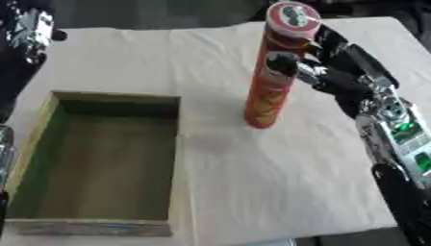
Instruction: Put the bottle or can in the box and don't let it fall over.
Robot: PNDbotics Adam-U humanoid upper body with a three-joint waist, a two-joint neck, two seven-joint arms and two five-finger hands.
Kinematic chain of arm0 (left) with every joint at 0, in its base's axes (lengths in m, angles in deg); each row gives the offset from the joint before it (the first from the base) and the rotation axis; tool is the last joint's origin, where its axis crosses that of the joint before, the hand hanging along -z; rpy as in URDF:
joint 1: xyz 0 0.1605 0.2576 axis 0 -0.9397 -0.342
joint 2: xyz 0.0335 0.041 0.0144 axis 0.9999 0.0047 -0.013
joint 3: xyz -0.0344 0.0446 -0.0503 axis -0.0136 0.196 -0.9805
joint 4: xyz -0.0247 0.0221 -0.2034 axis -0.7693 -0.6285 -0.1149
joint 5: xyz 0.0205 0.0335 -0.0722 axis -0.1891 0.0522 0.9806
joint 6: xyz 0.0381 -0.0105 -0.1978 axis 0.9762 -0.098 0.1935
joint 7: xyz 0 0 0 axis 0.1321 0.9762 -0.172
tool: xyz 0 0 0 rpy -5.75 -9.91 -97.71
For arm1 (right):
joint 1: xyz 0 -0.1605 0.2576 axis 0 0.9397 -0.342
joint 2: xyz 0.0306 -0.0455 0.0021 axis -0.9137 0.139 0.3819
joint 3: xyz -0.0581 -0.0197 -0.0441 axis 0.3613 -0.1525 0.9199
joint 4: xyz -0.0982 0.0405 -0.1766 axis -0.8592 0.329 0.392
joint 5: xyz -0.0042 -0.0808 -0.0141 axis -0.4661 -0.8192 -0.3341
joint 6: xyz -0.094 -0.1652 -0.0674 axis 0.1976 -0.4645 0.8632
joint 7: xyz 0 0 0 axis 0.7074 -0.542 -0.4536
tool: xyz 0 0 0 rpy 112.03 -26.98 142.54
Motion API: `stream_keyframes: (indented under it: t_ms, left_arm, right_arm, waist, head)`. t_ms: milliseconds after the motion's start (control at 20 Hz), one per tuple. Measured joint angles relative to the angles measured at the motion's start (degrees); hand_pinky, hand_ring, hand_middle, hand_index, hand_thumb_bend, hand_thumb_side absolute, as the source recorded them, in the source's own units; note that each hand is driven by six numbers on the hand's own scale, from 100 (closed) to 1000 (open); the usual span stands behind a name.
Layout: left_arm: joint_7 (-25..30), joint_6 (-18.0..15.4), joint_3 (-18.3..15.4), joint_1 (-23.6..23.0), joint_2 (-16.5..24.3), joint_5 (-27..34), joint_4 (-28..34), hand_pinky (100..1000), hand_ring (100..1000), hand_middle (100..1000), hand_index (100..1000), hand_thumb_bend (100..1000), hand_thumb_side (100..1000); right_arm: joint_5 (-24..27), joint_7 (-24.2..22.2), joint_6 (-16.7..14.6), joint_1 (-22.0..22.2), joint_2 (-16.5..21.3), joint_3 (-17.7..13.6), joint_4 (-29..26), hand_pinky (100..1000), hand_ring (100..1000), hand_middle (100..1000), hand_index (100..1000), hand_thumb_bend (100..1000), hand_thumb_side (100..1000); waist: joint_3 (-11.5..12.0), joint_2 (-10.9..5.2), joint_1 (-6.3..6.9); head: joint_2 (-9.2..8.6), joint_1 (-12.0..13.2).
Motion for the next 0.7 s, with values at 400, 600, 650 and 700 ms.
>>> stream_keyframes:
  t_ms: [400, 600, 650, 700]
  left_arm:
    - [0.38, -1.18, -0.71, 0.19, -0.47, -0.75, -1.68, 683, 955, 882, 761, 100, 612]
    - [0.65, -1.66, -1.1, 0.24, -0.51, -1.05, -2.36, 684, 957, 881, 758, 100, 618]
    - [0.69, -1.77, -1.2, 0.24, -0.52, -1.08, -2.54, 684, 957, 881, 758, 100, 619]
    - [0.71, -1.85, -1.32, 0.24, -0.62, -1.09, -2.72, 684, 958, 881, 757, 100, 621]
  right_arm:
    - [-0.29, 0.79, -1.59, -0.83, -0.89, -0.04, 1.74, 963, 994, 1000, 1000, 740, 347]
    - [-0.3, 0.61, -2.55, -1.38, -1.01, -0.04, 3.0, 963, 994, 1000, 1000, 737, 347]
    - [-0.29, 0.58, -2.75, -1.55, -1.02, -0.04, 3.37, 963, 994, 1000, 1000, 736, 347]
    - [-0.28, 0.52, -2.89, -1.74, -1.03, -0.03, 3.75, 964, 994, 1000, 1000, 739, 343]
  waist:
    - [0.06, 0.71, 0.0]
    - [0.21, 0.81, 0.01]
    - [0.26, 0.9, 0.01]
    - [0.28, 1.05, 0.01]
  head:
    - [-0.47, -0.36]
    - [-0.52, -0.62]
    - [-0.52, -0.63]
    - [-0.53, -0.64]
